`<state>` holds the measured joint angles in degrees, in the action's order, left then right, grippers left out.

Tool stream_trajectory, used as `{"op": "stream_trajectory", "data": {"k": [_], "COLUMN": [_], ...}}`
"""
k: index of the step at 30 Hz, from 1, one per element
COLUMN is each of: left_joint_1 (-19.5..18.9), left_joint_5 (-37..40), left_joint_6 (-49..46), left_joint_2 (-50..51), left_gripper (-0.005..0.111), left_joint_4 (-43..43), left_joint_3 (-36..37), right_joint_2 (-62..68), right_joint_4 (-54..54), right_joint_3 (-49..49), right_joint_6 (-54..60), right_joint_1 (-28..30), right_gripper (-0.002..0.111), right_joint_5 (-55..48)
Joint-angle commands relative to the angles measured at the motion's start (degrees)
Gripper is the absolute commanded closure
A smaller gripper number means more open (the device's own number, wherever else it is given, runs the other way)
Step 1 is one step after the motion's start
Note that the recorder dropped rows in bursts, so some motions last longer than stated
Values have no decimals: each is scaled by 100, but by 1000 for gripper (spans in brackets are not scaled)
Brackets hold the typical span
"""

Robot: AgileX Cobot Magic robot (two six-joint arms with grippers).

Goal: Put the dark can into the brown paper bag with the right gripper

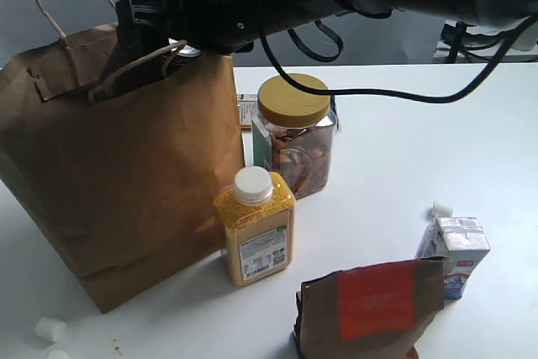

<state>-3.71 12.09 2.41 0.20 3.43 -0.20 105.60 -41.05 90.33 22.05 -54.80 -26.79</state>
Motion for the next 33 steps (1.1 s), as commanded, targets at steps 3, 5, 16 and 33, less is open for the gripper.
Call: {"op": "stream_trajectory", "data": {"k": [3, 5, 16, 33], "left_joint_1": [32, 32, 32, 32], "left_joint_5": [-30, -30, -30, -30], "left_joint_6": [20, 20, 20, 20], "left_joint_2": [-20, -20, -20, -20], "left_gripper": [107, 107, 107, 107], "left_joint_4": [15, 15, 15, 15], "left_joint_3": [20, 20, 20, 20], "right_joint_2": [-44, -44, -164, -1432], "right_joint_4": [-164, -187, -255, 258], "right_joint_3": [40, 40, 40, 18], "right_joint_6": [74, 74, 87, 456], "right_joint_1": [-9, -9, -9, -9], "right_gripper": [50, 39, 27, 108], "right_joint_5": [222, 198, 69, 156]}}
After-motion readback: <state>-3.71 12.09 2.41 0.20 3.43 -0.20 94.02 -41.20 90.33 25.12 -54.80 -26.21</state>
